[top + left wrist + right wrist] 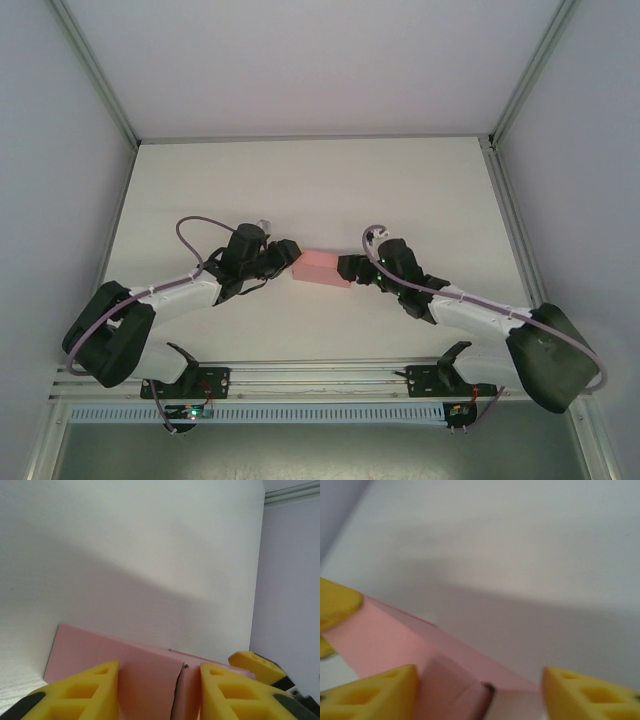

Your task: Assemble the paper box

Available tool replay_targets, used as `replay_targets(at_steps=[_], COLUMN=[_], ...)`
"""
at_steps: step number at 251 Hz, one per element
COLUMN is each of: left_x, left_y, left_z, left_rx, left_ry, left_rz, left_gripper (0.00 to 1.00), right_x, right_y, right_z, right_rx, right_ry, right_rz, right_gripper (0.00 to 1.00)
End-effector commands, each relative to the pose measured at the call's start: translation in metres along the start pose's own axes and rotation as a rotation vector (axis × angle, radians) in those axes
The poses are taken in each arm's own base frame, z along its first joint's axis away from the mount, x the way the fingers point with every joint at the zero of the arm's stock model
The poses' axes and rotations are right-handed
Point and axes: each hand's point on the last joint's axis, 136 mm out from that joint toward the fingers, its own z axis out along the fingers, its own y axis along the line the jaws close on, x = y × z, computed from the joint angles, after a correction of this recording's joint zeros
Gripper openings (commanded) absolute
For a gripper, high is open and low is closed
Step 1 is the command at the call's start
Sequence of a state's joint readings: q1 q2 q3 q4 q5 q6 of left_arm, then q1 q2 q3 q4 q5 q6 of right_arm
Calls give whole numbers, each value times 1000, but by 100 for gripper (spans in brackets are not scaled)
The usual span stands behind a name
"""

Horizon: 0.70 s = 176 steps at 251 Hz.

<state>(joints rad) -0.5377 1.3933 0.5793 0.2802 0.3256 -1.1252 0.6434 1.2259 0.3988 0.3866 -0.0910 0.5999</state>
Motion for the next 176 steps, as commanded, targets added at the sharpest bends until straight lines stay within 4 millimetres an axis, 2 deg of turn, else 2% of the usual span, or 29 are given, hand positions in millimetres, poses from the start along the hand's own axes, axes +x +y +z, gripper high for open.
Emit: replay_targets(at_steps=[1,11,25,53,68,103,126,142,176], left_x=[40,42,45,47,47,43,42,40,34], left_y=[74,77,80,86,89,113,113,120,109], left_z=[5,6,7,7,7,6,11,12,20], left_rx=[-229,-236,-237,-252,-247,-348,-343,-414,-382], left_ry=[124,135,147,157,154,136,138,129,99], left_rz=[-41,-42,-35,-1,57,299,442,541,634], left_gripper=[32,28,21,0,0,0,0,0,0], right_x=[32,41,49,55,56,59,63,68,64], right_y=[-18,-26,-28,-26,-27,-31,-32,-33,-27], right_z=[6,7,10,12,11,13,17,21,23], right_rx=[-18,-15,-34,-73,-72,-64,-69,-87,-148], right_ry=[22,23,37,39,32,39,60,84,63], right_rz=[40,28,12,-17,-28,-40,-42,-41,-17], right_gripper=[47,34,24,10,5,0,0,0,0])
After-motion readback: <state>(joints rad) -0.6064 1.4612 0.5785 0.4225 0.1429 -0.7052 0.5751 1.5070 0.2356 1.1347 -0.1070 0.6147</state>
